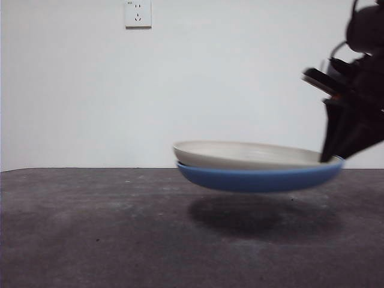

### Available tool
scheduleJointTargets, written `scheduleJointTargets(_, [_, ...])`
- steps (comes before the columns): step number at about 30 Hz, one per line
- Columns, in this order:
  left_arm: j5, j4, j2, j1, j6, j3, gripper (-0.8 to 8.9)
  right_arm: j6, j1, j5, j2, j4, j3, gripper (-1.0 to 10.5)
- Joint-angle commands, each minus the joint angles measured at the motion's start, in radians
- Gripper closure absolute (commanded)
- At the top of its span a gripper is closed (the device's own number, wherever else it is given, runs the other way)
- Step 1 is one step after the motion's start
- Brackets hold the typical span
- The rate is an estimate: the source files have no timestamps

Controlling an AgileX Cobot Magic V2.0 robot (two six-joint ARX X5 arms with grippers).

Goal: Pick up the white plate, put it on the blue plate, put it on desk

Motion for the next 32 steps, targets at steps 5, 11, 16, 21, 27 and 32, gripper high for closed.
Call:
scheduleJointTargets(5, [0.002, 0.017, 0.004, -0.006, 0.023, 0.010, 1.87, 0.119, 0.106, -0.014, 0.006, 0.045, 0.061, 9.4])
scheduleJointTargets(11, [0.002, 0.018, 0.004, -0.006, 0.023, 0.010, 1.87, 0.162, 0.159, -0.014, 0.063, 0.079, 0.097, 9.4])
scheduleJointTargets(16, [0.002, 0.017, 0.004, -0.006, 0.023, 0.010, 1.87, 0.163, 0.204, -0.008, 0.160, 0.077, 0.153, 9.4])
scheduleJointTargets(21, [0.002, 0.012, 0.004, -0.006, 0.023, 0.010, 1.87, 0.162, 0.236, 0.017, 0.248, 0.079, 0.184, 9.4])
scheduleJointTargets(27, [0.002, 0.012, 0.004, -0.006, 0.024, 0.010, 1.87, 0.158, 0.250, 0.028, 0.320, 0.087, 0.184, 9.4])
scheduleJointTargets(32, [0.002, 0.011, 0.004, -0.006, 0.024, 0.010, 1.88, 0.140, 0.251, 0.039, 0.333, 0.089, 0.184, 9.3])
